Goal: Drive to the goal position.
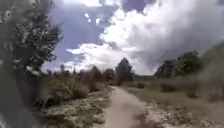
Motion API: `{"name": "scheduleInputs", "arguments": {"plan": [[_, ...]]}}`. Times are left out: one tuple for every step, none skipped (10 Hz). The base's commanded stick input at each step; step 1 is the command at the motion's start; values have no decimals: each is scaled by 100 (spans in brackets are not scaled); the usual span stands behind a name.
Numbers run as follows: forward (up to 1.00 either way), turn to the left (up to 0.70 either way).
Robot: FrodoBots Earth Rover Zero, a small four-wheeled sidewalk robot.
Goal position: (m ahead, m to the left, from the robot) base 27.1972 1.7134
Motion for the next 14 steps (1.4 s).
{"name": "scheduleInputs", "arguments": {"plan": [[85,0],[85,0],[85,0],[85,0],[85,0],[85,0],[85,0],[85,0],[85,18],[85,30],[85,22],[85,0],[85,0],[85,0]]}}
